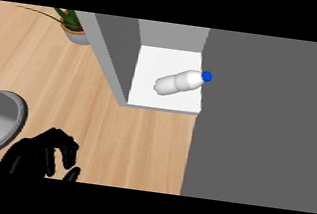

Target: Pick up the bottled water, place it into the cabinet and close the cabinet

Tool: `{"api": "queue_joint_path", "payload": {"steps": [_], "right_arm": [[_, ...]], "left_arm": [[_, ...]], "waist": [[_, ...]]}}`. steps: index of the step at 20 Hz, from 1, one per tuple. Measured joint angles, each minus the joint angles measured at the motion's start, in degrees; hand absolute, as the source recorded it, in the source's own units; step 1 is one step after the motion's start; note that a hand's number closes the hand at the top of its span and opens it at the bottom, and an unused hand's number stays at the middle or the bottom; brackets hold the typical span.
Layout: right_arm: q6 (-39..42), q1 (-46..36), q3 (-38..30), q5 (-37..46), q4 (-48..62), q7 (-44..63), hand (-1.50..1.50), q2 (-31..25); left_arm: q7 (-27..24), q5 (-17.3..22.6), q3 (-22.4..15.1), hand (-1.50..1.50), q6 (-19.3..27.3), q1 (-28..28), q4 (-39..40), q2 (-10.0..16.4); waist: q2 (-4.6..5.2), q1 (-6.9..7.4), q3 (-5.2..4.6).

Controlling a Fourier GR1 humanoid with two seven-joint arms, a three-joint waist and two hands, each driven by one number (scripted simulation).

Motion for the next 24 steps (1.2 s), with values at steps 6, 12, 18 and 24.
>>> {"api": "queue_joint_path", "payload": {"steps": [6,12,18,24], "right_arm": [[0.87,-1.38,3.89,0.74,-0.47,0.43,1.50,-0.41],[1.53,-3.85,8.45,1.62,-0.73,2.02,1.50,-1.99],[0.66,-8.67,14.36,2.65,-0.72,4.65,1.50,-3.20],[-1.03,-15.56,19.75,3.79,-0.54,8.32,1.50,-4.73]], "left_arm": [[-1.11,5.10,6.12,-1.50,-4.37,3.65,-2.57,4.13],[-1.44,8.69,12.03,-1.50,-7.16,7.50,-4.49,8.32],[-1.32,12.39,16.35,-1.50,-10.59,10.51,-5.27,11.30],[-1.44,14.99,19.08,-1.50,-13.36,13.23,-5.67,13.06]], "waist": [[-0.17,0.36,-0.16],[-0.49,0.95,-0.36],[-0.72,1.62,-0.63],[-1.12,2.34,-0.90]]}}
